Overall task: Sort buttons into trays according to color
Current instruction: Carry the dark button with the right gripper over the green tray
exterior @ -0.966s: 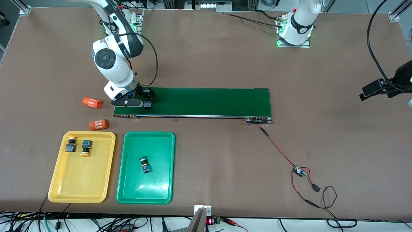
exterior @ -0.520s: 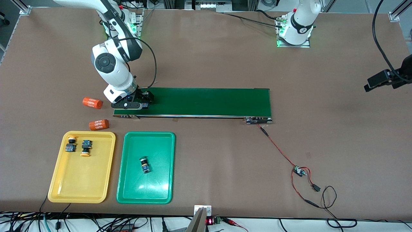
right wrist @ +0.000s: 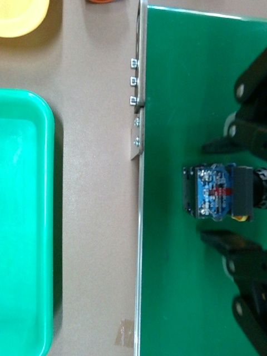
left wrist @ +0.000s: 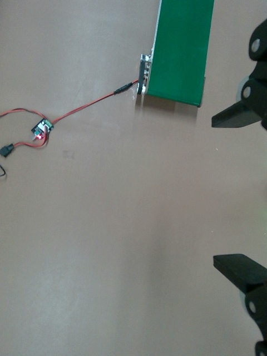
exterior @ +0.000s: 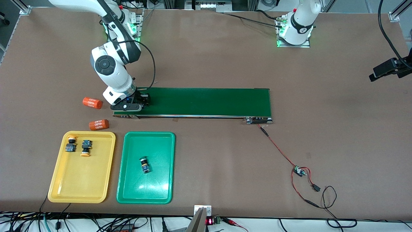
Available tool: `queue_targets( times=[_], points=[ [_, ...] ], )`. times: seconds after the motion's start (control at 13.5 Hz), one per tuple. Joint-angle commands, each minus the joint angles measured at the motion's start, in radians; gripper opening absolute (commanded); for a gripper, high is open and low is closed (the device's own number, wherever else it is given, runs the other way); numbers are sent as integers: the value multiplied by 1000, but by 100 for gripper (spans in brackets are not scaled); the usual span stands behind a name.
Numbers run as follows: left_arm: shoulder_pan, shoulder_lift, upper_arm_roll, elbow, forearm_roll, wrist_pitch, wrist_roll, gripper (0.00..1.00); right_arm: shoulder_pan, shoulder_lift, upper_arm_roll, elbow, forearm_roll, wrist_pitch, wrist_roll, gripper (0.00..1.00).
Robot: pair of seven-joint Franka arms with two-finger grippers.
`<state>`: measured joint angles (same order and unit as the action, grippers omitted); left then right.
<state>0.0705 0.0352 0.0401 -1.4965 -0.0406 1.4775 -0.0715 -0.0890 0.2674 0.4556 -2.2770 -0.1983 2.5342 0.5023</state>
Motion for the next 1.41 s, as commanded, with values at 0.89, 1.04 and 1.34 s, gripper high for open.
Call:
queue_targets(
  times=[0.89, 1.04, 1.34],
  points=[
    [87, 9, -6, 18, -1, 7, 4, 100, -20, 6, -40, 525, -4, -448, -180, 11],
    [78, 2, -25, 65, 5, -14, -1, 100, -14, 70, -54, 615, 0, -425, -215, 11],
    [75, 93, -16, 85, -62, 17, 13, 100, 3, 220, -54, 732, -4, -278, -222, 12]
  ],
)
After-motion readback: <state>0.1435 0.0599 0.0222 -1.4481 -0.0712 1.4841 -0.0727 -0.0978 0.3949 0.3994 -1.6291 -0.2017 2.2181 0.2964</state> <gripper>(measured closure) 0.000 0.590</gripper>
